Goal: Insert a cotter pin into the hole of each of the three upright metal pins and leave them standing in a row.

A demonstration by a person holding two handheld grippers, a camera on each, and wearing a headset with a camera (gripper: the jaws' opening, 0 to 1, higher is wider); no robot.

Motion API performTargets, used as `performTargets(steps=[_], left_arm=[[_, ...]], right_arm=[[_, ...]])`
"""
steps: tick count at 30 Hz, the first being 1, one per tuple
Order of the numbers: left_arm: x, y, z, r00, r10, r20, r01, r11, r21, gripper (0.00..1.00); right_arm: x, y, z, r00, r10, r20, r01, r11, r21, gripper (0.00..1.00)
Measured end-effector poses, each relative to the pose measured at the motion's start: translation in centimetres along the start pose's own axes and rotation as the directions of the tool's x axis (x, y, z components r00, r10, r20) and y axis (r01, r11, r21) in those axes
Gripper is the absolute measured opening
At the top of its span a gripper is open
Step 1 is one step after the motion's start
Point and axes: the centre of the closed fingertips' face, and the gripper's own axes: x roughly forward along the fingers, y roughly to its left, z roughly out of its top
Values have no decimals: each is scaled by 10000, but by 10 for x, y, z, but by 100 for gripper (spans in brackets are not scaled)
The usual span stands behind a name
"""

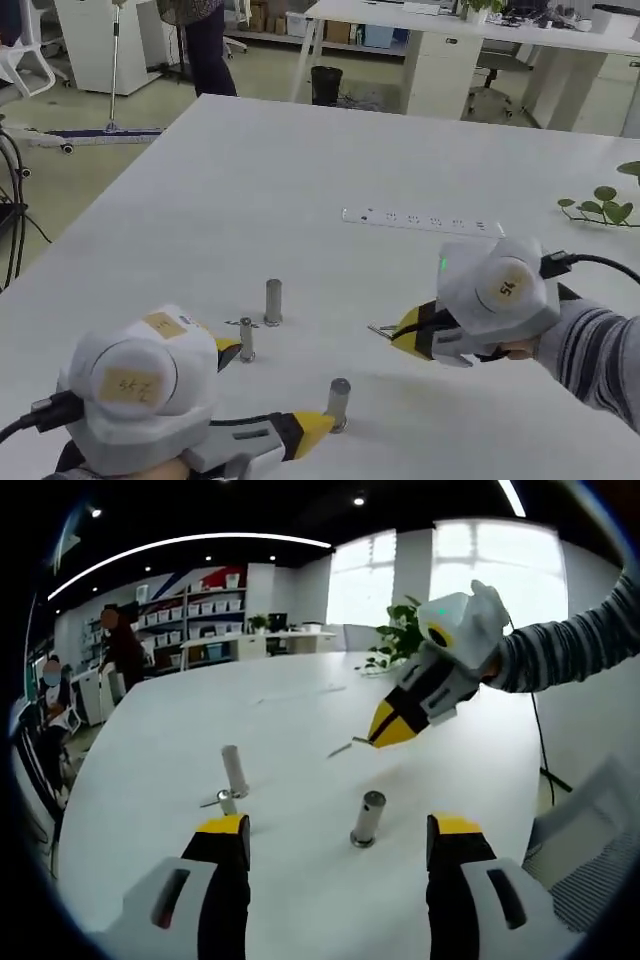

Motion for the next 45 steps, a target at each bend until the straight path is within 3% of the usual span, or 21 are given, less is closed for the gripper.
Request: performTargets(steps=[12,19,23,27,33,37,45], left_arm=[[5,-14,9,9991,-404,140,413,9966,-714,50],[5,-23,12,9970,-705,327,745,9869,-1430,38],[5,-28,14,9936,-957,594,1067,9687,-2241,31],[3,-32,17,9880,-1166,1017,1433,9374,-3174,23],[1,-32,15,9867,-1219,1073,1512,9305,-3336,14],[0,-35,16,9825,-1388,1245,1748,9179,-3563,8],[-1,-39,17,9787,-1588,1304,1962,9107,-3634,0]], right_arm=[[-11,37,34,9980,376,517,-290,9871,-1573,0],[-14,55,48,9955,602,725,-424,9732,-2258,0],[-16,62,53,9941,696,834,-470,9679,-2468,0],[-17,67,58,9928,784,901,-515,9618,-2689,0],[-18,70,63,9906,885,1046,-568,9601,-2738,0],[-18,72,66,9891,927,1143,-582,9598,-2744,0],[-19,75,70,9874,964,1258,-580,9584,-2795,0]])
